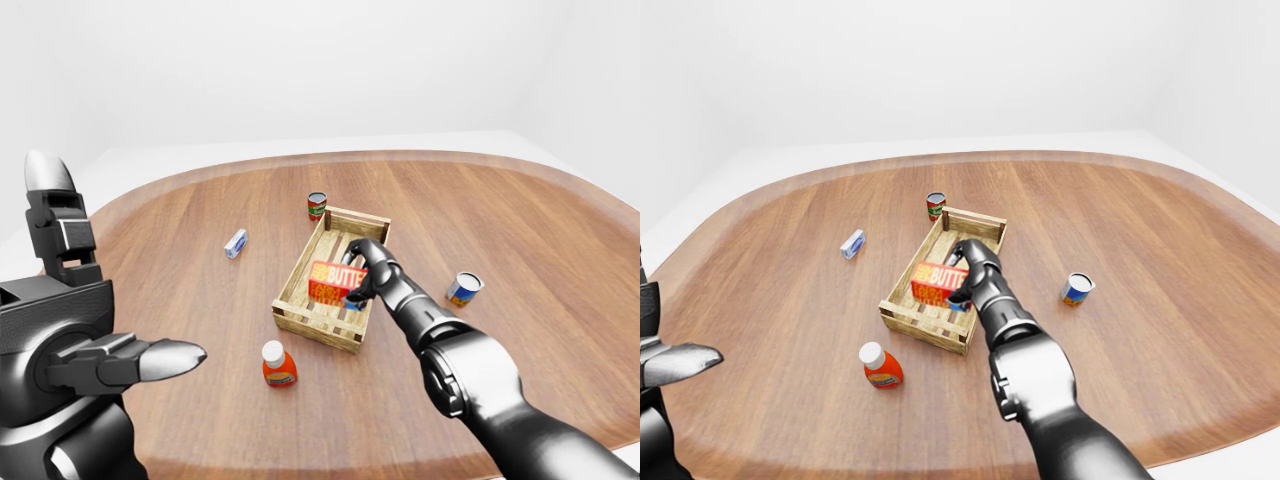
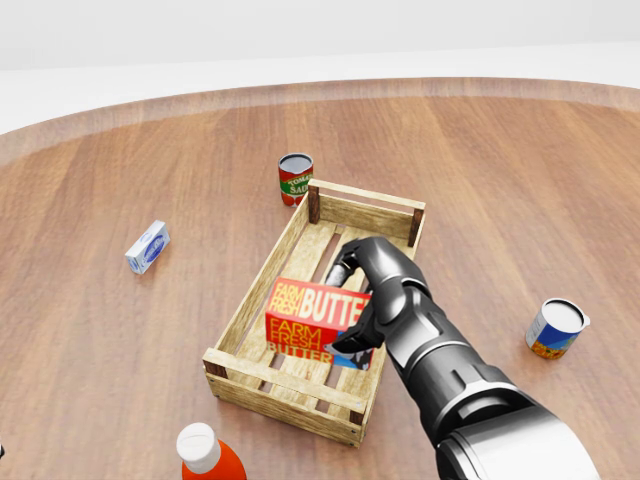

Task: Pick up the butter and put it in the tray.

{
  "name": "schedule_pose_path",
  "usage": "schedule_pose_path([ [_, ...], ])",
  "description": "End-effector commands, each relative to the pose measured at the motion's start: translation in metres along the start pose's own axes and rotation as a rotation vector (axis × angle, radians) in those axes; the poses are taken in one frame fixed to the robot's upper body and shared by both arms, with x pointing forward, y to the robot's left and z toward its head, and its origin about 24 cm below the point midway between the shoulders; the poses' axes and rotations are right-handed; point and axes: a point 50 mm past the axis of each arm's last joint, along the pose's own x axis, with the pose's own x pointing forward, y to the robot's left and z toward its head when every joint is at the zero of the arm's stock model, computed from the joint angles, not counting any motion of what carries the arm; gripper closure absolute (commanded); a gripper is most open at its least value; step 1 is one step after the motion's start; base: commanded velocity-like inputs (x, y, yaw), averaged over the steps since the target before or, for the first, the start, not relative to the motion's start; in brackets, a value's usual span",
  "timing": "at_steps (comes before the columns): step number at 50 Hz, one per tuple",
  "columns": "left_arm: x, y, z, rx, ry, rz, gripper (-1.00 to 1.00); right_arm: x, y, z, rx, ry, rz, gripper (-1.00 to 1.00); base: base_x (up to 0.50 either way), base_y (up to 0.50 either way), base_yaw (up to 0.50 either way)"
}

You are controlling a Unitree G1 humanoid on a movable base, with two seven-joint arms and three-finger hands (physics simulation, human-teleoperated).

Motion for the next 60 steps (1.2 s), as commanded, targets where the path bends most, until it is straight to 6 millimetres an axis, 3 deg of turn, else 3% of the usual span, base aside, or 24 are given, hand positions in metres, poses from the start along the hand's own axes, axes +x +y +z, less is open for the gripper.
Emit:
schedule_pose_path([
  [1,0.001,0.001,0.002,-0.006,-0.009,0.005,-1.00,0.000,-0.001,0.006,0.072,-0.010,-0.020,1.00,0.00,0.00,0.00],
  [18,0.000,0.001,-0.001,-0.001,0.005,0.001,-1.00,0.000,-0.004,0.006,0.074,-0.010,-0.021,1.00,0.00,0.00,0.00],
  [19,0.000,0.001,0.000,-0.002,0.000,0.001,-1.00,0.000,-0.004,0.006,0.073,-0.010,-0.019,0.31,0.00,0.00,0.00],
  [20,0.000,0.001,0.001,-0.003,-0.003,0.002,-1.00,0.000,-0.004,0.006,0.088,-0.009,-0.006,-1.00,0.00,0.00,0.00],
  [45,0.000,0.000,0.001,-0.006,-0.001,0.001,-1.00,0.001,-0.006,0.014,0.073,-0.033,-0.001,-1.00,0.00,0.00,0.00],
  [57,0.000,0.000,0.002,-0.006,-0.009,-0.001,-1.00,0.000,-0.050,0.060,0.172,-0.167,-0.002,-1.00,0.00,0.00,0.00],
  [60,0.000,-0.001,0.003,-0.008,-0.009,-0.001,-1.00,-0.001,-0.056,0.064,0.207,-0.194,0.010,-1.00,0.00,0.00,0.00],
])
